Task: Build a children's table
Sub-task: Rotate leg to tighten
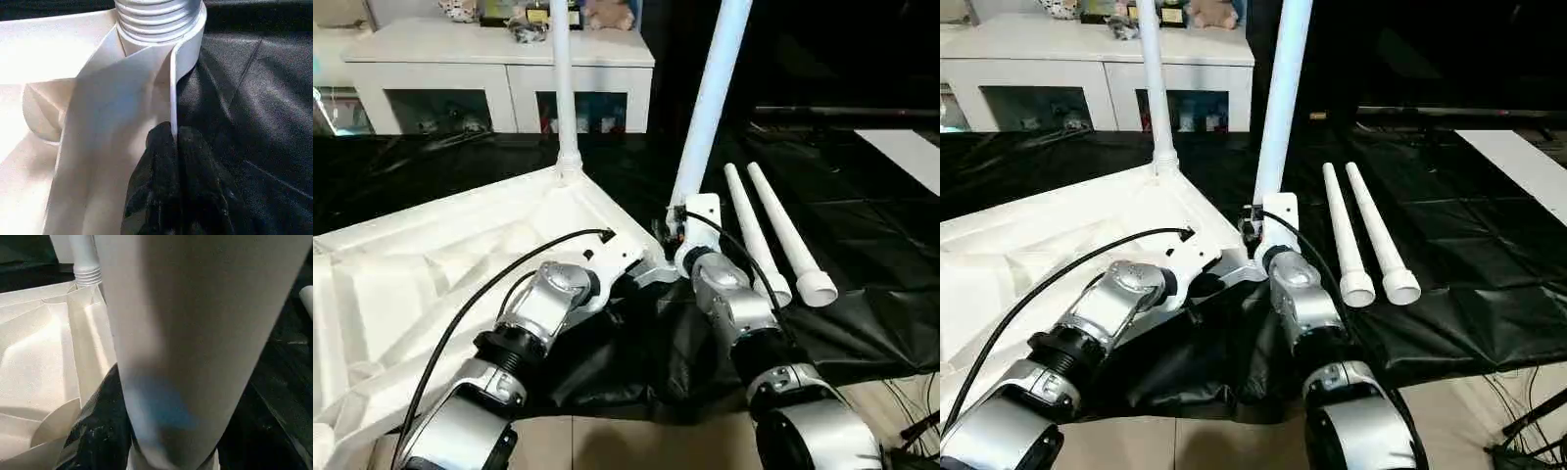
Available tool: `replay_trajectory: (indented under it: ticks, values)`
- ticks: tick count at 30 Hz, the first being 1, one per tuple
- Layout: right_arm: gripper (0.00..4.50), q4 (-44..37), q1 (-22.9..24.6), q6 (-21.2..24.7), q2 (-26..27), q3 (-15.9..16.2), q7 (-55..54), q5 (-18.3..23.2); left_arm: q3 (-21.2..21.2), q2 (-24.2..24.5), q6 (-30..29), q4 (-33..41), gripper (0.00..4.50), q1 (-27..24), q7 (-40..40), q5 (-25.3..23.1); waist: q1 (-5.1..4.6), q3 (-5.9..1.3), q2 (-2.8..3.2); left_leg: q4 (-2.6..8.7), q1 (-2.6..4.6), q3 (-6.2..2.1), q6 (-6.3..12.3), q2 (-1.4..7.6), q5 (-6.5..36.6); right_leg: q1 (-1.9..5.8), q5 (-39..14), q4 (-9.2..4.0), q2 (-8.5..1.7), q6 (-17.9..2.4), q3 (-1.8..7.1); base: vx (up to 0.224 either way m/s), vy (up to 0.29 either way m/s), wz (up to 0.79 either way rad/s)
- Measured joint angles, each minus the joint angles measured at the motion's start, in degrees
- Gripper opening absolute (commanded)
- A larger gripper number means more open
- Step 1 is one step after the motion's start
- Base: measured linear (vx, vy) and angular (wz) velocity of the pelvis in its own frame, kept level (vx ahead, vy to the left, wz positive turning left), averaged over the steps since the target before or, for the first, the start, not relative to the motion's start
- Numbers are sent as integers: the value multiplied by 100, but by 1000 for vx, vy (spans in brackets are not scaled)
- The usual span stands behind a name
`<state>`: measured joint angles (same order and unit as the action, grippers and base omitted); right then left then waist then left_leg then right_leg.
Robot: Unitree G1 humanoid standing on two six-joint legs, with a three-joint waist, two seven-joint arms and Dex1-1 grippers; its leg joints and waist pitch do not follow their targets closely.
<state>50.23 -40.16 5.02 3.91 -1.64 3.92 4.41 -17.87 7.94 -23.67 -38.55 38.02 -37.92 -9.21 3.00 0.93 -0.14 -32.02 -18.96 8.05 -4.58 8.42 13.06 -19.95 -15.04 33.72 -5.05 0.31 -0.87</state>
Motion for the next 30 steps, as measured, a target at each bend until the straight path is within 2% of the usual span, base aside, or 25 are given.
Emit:
replay_trajectory:
  ticks: [3, 9, 16, 17, 18, 20, 22, 26, 30]
  values:
    - [185, 143, -85, -70, 3, -34, 63, -4, -1, 33, 48, -2, 0, 12, -2, -6, 0, 2, 0, 37, 0, 2, 0, 1, 0, -12, 0, -27, 1, 1, -5, 0, 0, 0]
    - [185, 258, -197, -144, -2, -39, 177, -29, -4, 114, 186, 11, 0, -16, -91, 4, -3, 8, 4, 39, -6, 9, 0, 2, 0, -21, 0, -46, 1, 1, -4, 0, 0, 0]
    - [185, 442, -346, -145, -45, -77, 535, -30, -1, 261, 291, 126, 0, -102, -273, 23, -51, 10, 2, 39, -9, 17, 0, 3, 0, -43, 0, -62, 0, 1, -1, 0, 0, 0]
    - [220, 462, -367, -145, -66, -74, 618, -34, 2, 279, 297, 134, 0, -102, -292, 36, -55, 10, 2, 39, -10, 17, 0, 4, 0, -54, 0, -61, 0, 0, -2, 0, 0, 0]
    - [220, 470, -379, -145, -78, -75, 668, -35, 4, 291, 312, 137, 0, -102, -300, 41, -58, 10, 2, 40, -11, 17, 0, 5, 0, -64, 0, -60, 0, 0, -3, 0, 0, 0]
    - [258, 501, -406, -142, -83, -89, 754, -26, 7, 316, 360, 137, 0, -102, -315, 45, -59, 10, 11, 41, -14, 25, 0, 10, 0, -84, 8, -59, 1, -5, -3, 0, 0, 0]
    - [260, 675, -360, -89, -103, -107, 776, -28, 7, 318, 404, 160, 0, -103, -338, 50, -57, 26, 14, 37, -24, 34, 0, 10, 0, -93, 62, -60, -2, -15, -1, 0, 0, 0]
    - [303, 660, -358, -134, -166, -94, 980, -37, 14, 384, 550, 200, 0, -104, -439, 58, -42, 50, 48, 38, -31, 64, 0, 27, -1, -98, 134, -59, -8, -15, -4, 0, 0, 0]
    - [340, 613, -287, -141, -261, -89, 1172, -47, 19, 415, 667, 237, 0, -99, -474, 63, 17, 66, 80, 59, -58, 107, 6, 59, -5, -110, 186, -57, -6, -3, -8, 0, 0, 0]
